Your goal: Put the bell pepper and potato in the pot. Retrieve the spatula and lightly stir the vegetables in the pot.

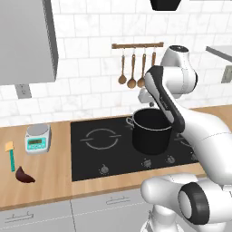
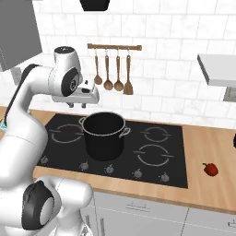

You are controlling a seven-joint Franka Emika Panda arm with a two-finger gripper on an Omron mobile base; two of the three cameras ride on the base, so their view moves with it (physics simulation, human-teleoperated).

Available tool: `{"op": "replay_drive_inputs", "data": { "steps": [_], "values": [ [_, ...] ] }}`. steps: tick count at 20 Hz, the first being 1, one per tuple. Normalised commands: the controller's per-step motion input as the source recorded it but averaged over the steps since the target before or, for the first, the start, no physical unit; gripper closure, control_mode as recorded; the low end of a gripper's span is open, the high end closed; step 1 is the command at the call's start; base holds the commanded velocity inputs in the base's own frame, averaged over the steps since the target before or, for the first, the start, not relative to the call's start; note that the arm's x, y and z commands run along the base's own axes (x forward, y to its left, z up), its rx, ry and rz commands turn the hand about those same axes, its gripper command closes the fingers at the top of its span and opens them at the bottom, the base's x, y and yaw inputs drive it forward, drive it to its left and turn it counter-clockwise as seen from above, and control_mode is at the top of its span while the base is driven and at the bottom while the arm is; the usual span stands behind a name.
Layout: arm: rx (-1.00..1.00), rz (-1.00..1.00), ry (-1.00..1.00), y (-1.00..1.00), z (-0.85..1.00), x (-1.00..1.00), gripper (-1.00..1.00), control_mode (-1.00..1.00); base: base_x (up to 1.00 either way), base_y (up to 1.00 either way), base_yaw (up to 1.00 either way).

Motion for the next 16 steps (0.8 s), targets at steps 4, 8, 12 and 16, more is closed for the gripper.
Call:
{"op": "replay_drive_inputs", "data": {
  "steps": [4, 8, 12, 16],
  "values": [
    [0.00, 0.00, 0.00, 0.00, 0.00, 0.00, -1.00, 1.00, 0.00, -0.02, 0.00],
    [0.00, 0.00, 0.00, 0.00, 0.00, 0.00, -1.00, 1.00, 0.00, -0.52, 0.00],
    [0.00, 0.00, 0.00, 0.00, 0.00, 0.00, -1.00, 1.00, 0.00, -0.84, 0.00],
    [0.00, 0.00, 0.00, 0.00, 0.00, 0.00, -1.00, 1.00, 0.00, -0.88, 0.00]
  ]
}}
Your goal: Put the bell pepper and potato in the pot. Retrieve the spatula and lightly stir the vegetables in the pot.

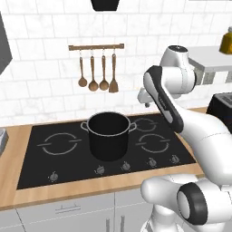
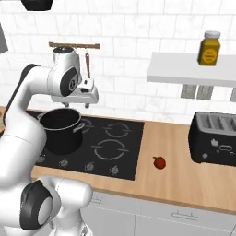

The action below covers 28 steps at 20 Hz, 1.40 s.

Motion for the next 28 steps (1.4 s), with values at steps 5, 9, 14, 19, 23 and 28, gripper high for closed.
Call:
{"op": "replay_drive_inputs", "data": {
  "steps": [5, 9, 14, 19, 23, 28],
  "values": [
    [0.00, 0.00, 0.00, -0.20, -0.05, 0.00, -1.00, -1.00, 0.00, -0.38, 0.00],
    [0.00, 0.00, 0.07, -0.68, -0.31, 0.02, -1.00, -1.00, 0.00, 0.00, 0.00],
    [0.00, 0.00, 0.14, -0.82, -0.56, 0.01, -1.00, -1.00, 0.00, 0.00, 0.00],
    [0.00, 0.00, 0.19, -0.77, -0.68, 0.00, -1.00, -1.00, 0.00, 0.00, 0.00],
    [-0.01, 0.00, 0.16, -0.57, -0.56, 0.00, -1.00, -1.00, 0.00, 0.00, 0.00],
    [-0.05, 0.00, 0.13, -0.31, -0.55, 0.00, -1.00, -1.00, 0.00, 0.00, 0.00]
  ]
}}
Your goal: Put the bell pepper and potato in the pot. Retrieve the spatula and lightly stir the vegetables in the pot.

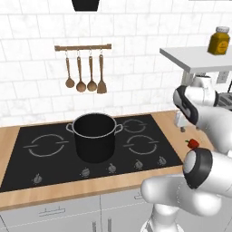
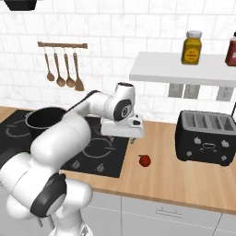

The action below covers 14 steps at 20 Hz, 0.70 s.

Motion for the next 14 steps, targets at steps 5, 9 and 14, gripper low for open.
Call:
{"op": "replay_drive_inputs", "data": {
  "steps": [5, 9, 14],
  "values": [
    [-0.09, 0.00, 0.10, -0.05, -0.58, 0.00, -1.00, -1.00, 0.00, 0.00, 0.00],
    [-0.10, 0.00, 0.04, -0.04, -0.45, 0.00, -1.00, -1.00, 0.00, 0.00, 0.00],
    [-0.03, 0.00, 0.02, -0.22, -0.21, 0.04, -1.00, -1.00, 0.00, 0.00, 0.00]
  ]
}}
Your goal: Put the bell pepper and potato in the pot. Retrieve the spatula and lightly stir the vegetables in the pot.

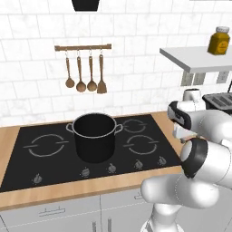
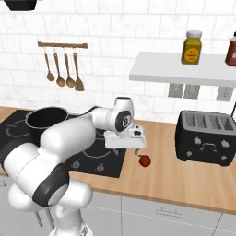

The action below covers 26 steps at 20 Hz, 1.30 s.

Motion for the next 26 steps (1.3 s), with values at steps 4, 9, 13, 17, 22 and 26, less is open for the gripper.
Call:
{"op": "replay_drive_inputs", "data": {
  "steps": [4, 9, 13, 17, 22, 26],
  "values": [
    [0.00, 0.03, 0.01, -0.37, -0.23, 0.27, -1.00, -1.00, 0.00, 0.00, 0.00],
    [0.00, 0.09, 0.01, -0.44, -0.26, 0.37, -1.00, -1.00, 0.00, 0.00, 0.00],
    [0.00, 0.09, 0.04, -0.38, -0.27, 0.40, -1.00, -1.00, 0.00, 0.00, 0.00],
    [0.00, 0.08, 0.06, -0.17, -0.29, 0.24, -1.00, -1.00, 0.00, 0.00, 0.00],
    [0.00, 0.09, 0.04, -0.14, -0.33, 0.16, -1.00, -1.00, 0.00, 0.00, 0.00],
    [0.00, 0.09, 0.00, -0.18, -0.30, 0.08, -1.00, -1.00, 0.00, 0.00, 0.00]
  ]
}}
